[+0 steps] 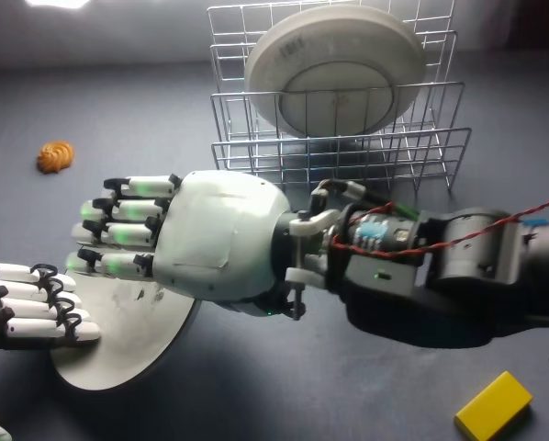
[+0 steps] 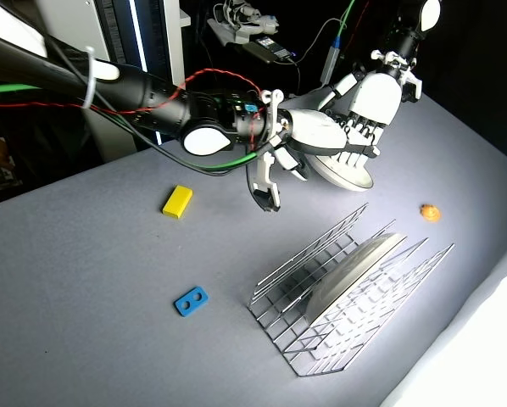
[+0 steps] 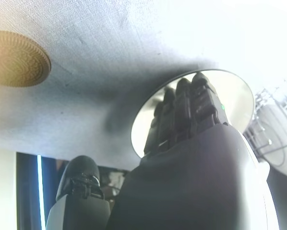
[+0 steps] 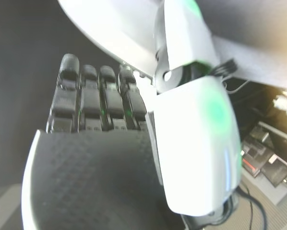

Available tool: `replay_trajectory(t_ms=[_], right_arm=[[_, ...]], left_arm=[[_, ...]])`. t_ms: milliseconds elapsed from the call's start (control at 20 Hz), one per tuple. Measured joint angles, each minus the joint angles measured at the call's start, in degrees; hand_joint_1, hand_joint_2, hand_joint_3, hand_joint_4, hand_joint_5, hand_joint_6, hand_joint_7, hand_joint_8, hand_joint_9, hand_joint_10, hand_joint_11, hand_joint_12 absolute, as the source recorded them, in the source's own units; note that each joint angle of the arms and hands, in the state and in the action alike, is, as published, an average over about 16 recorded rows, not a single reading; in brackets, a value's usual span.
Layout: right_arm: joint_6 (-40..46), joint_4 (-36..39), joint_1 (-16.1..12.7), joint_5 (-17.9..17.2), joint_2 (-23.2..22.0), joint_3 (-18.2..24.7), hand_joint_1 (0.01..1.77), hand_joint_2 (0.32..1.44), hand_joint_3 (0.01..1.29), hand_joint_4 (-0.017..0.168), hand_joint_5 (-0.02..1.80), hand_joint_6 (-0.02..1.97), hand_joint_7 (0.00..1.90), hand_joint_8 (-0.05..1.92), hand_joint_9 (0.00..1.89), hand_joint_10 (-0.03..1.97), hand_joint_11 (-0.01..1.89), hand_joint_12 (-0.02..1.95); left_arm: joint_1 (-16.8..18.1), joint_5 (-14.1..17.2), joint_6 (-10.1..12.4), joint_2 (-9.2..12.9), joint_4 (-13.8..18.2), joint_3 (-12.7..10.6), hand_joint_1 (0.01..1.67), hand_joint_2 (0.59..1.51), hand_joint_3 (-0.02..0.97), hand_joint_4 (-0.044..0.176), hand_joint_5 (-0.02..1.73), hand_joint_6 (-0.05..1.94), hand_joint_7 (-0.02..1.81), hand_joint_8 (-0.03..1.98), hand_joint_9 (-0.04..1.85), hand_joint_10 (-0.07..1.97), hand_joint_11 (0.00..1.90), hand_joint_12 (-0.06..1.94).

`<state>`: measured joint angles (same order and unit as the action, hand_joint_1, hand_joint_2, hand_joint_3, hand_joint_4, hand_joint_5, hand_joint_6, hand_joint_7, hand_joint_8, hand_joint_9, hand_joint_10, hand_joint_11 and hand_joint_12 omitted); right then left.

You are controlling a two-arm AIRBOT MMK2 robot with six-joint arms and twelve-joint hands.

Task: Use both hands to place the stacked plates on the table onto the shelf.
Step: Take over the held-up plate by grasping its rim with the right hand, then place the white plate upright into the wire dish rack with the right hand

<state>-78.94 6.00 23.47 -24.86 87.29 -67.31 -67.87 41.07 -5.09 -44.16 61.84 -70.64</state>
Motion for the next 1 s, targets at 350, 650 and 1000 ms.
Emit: replay_trajectory(t_ms=[350,650,1000], right_arm=[[-1.3,-1.5,0.6,-0.9,4.7,-4.3,1.36,1.02,0.01,0.004,0.41,0.08,0.41,0.06,0.43,0.00,0.14,0.80],[-1.7,-1.9,0.9,-2.0,6.2,-5.7,1.32,1.02,0.01,0.009,0.63,0.33,0.67,0.31,0.77,0.02,0.38,0.94],[-1.9,-1.9,1.1,-3.1,6.4,-5.5,1.25,1.01,0.01,0.016,0.76,0.64,0.83,0.69,1.05,0.03,0.64,0.97]], left_arm=[[-0.2,0.1,0.0,0.0,-0.2,0.0,0.02,1.173,0.021,-0.010,0.07,-0.03,0.09,0.00,0.07,0.01,0.02,0.06],[-0.3,0.2,0.0,0.1,-0.5,-0.1,0.02,1.175,0.021,-0.008,0.07,-0.03,0.10,0.01,0.07,0.00,0.02,0.06],[1.3,-0.8,0.1,0.5,-2.5,-0.4,0.02,1.175,0.021,-0.002,0.08,-0.02,0.10,0.01,0.08,0.00,0.01,0.11]])
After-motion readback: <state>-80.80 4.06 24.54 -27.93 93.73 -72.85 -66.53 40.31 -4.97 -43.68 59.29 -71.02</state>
